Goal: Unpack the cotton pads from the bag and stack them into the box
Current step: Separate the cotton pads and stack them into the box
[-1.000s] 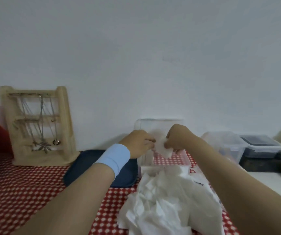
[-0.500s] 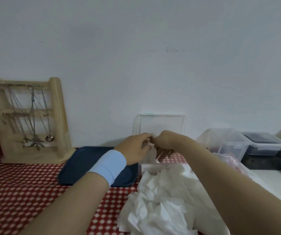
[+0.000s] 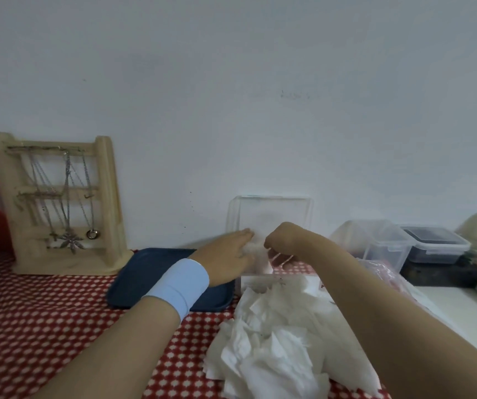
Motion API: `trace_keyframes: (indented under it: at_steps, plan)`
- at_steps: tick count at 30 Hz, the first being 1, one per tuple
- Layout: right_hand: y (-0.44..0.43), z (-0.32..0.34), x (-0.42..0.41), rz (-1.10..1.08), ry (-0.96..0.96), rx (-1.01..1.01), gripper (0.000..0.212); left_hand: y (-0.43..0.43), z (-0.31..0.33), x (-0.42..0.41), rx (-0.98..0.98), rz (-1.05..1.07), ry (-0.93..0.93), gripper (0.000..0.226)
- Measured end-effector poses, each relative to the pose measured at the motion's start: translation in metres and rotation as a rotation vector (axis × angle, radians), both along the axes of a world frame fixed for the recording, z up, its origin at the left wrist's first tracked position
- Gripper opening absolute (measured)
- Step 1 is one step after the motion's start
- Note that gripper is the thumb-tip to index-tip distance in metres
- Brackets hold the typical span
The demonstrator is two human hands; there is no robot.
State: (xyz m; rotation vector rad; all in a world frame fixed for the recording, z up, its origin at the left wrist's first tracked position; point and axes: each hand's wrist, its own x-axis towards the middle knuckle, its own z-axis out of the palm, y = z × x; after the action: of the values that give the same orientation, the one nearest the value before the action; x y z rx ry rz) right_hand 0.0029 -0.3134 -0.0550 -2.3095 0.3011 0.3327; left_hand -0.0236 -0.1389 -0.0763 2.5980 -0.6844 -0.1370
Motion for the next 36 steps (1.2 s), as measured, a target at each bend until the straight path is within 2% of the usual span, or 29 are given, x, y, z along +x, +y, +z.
trace_keyframes:
  at_steps: [2, 4, 8, 12, 15, 18, 21, 23, 27, 33, 36]
  plan:
    - [0.000, 0.009, -0.005, 0.011, -0.131, -0.048, 0.020, 0.007, 0.005, -0.008, -0.082, 0.048, -0.034, 0.056]
    - [0.006, 0.020, -0.020, 0.093, -0.247, -0.104, 0.027, 0.015, 0.010, -0.021, -0.121, 0.087, -0.096, 0.047]
    - [0.036, 0.042, -0.075, 0.420, -0.340, -0.130, 0.018, 0.037, 0.018, -0.055, -0.080, 0.159, -0.059, 0.027]
    - [0.081, 0.036, -0.118, 0.675, -0.271, -0.423, 0.023, 0.067, 0.013, -0.093, 0.056, 0.189, 0.060, 0.015]
    - [0.109, 0.022, -0.141, 0.842, -0.162, -0.654, 0.014, 0.087, 0.000, -0.116, 0.077, 0.234, 0.176, 0.024]
    - [0.126, 0.012, -0.161, 0.961, -0.087, -0.741, 0.017, 0.104, -0.008, -0.137, 0.120, 0.230, 0.248, 0.026]
    - [0.134, 0.008, -0.173, 1.060, -0.015, -0.794, 0.049, 0.114, -0.011, -0.149, 0.129, 0.216, 0.281, 0.018]
    - [0.138, 0.005, -0.181, 1.110, -0.004, -0.820, 0.058, 0.116, -0.011, -0.157, 0.131, 0.210, 0.286, 0.016]
    - [0.142, -0.008, -0.185, 1.072, 0.019, -0.789, 0.065, 0.119, -0.013, -0.173, 0.122, 0.227, 0.332, 0.031]
    - [0.137, -0.009, -0.187, 1.065, -0.075, -0.679, 0.042, 0.125, -0.020, -0.188, -0.006, 0.218, 0.424, 0.037]
    - [0.131, -0.005, -0.183, 0.993, -0.141, -0.584, 0.040, 0.125, -0.023, -0.191, 0.045, 0.174, 0.368, 0.050]
